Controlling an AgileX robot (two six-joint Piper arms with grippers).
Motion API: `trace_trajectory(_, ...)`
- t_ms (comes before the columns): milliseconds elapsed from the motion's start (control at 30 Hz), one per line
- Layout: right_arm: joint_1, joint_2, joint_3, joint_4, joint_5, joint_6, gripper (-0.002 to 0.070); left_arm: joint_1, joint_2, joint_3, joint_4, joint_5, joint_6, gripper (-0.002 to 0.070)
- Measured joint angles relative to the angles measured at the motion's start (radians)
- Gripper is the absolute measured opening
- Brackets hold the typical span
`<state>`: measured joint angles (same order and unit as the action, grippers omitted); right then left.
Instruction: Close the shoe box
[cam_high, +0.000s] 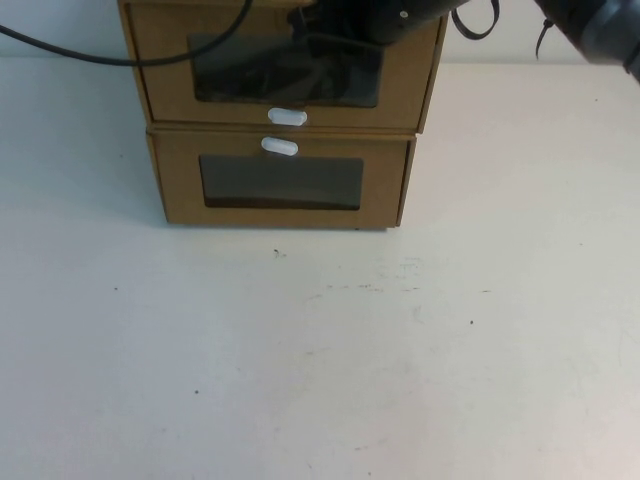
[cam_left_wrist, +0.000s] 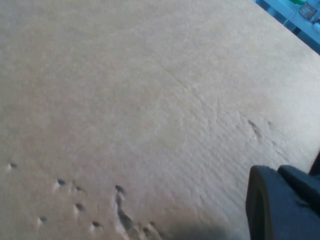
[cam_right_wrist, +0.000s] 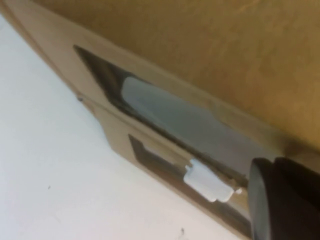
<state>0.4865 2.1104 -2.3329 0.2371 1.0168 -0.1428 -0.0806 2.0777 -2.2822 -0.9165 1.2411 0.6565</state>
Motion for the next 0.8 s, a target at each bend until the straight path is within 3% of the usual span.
trace_trajectory(333, 0.000, -0.111, 0.000, 0.036, 0.163, -0.053, -0.0014, 0.018, -0.103, -0.002, 0.018, 0.000, 0.000, -0.0005)
trace_trajectory(600, 0.000, -0.233, 0.002, 0.032, 0.245, -0.038, -0.0014, 0.031, -0.224, 0.008, 0.189, 0.014, -0.003, -0.0005)
trace_trajectory(800, 0.000, -0.384, 0.091, -0.006, 0.245, 0.018, -0.0014, 0.033, -0.420, 0.137, 0.223, 0.000, -0.006, -0.0005)
